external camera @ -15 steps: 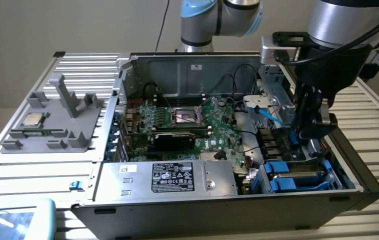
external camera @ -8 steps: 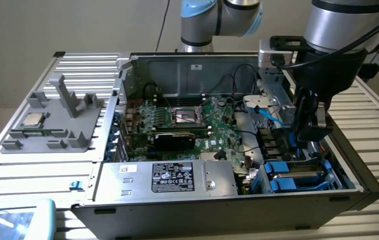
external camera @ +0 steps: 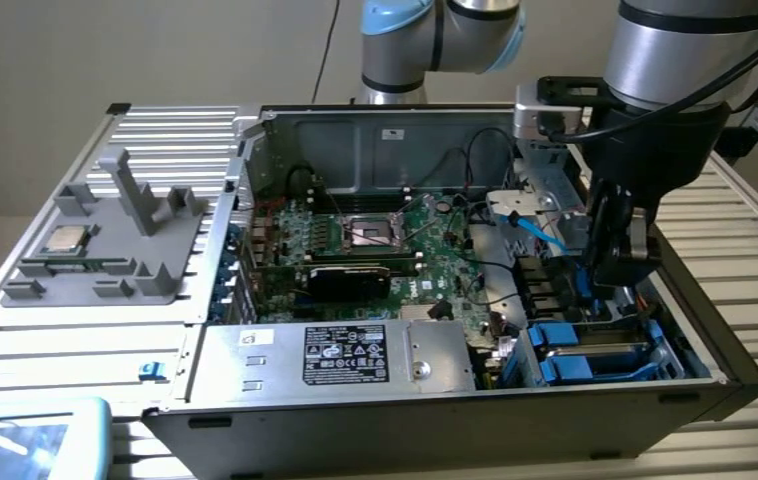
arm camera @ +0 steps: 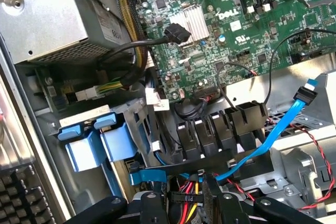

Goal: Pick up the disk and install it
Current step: 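Insert the first disk wire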

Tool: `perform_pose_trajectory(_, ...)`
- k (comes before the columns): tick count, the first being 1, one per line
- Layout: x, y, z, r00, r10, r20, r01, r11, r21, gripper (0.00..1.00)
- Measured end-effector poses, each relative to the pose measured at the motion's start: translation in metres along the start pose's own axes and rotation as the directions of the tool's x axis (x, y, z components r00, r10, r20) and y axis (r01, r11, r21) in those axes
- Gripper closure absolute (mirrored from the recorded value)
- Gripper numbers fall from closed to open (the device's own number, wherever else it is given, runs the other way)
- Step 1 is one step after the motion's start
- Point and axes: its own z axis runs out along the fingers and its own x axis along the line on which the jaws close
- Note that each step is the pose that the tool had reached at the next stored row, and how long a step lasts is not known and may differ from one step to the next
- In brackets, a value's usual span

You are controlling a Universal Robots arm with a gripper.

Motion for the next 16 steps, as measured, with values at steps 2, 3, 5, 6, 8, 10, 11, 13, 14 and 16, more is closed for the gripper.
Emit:
perform_pose_trajectory(2, 0.000, 0.0003, 0.0002, 1.0000, 0.000, 0.0003, 0.000, 1.0000, -0.0001, 0.62)
perform_pose_trajectory(3, 0.000, 0.0004, 0.0001, 1.0000, 0.000, 0.0001, 0.000, 1.0000, 0.0000, 0.62)
perform_pose_trajectory(5, 0.000, 0.0005, 0.0000, 1.0000, 0.000, -0.0003, 0.000, 1.0000, 0.0002, 0.62)
perform_pose_trajectory(6, -0.001, 0.0006, 0.0000, 1.0000, 0.000, -0.0006, 0.000, 1.0000, 0.0003, 0.60)
perform_pose_trajectory(8, -0.001, 0.0007, -0.0001, 1.0000, 0.000, -0.0017, 0.000, 1.0000, 0.0012, 0.54)
perform_pose_trajectory(10, -0.001, 0.0007, -0.0007, 1.0000, 0.000, -0.0024, 0.000, 1.0000, 0.0026, 0.54)
perform_pose_trajectory(11, -0.001, 0.0004, -0.0027, 1.0000, 0.000, -0.0032, 0.000, 1.0000, 0.0037, 0.54)
perform_pose_trajectory(13, -0.001, -0.0006, -0.0101, 1.0000, 0.000, -0.0045, 0.000, 1.0000, 0.0044, 0.54)
perform_pose_trajectory(14, 0.000, -0.0012, -0.0146, 1.0000, 0.000, -0.0048, 0.000, 1.0000, 0.0046, 0.54)
perform_pose_trajectory(16, 0.000, -0.0024, -0.0236, 1.0000, 0.000, -0.0054, 0.000, 1.0000, 0.0048, 0.54)
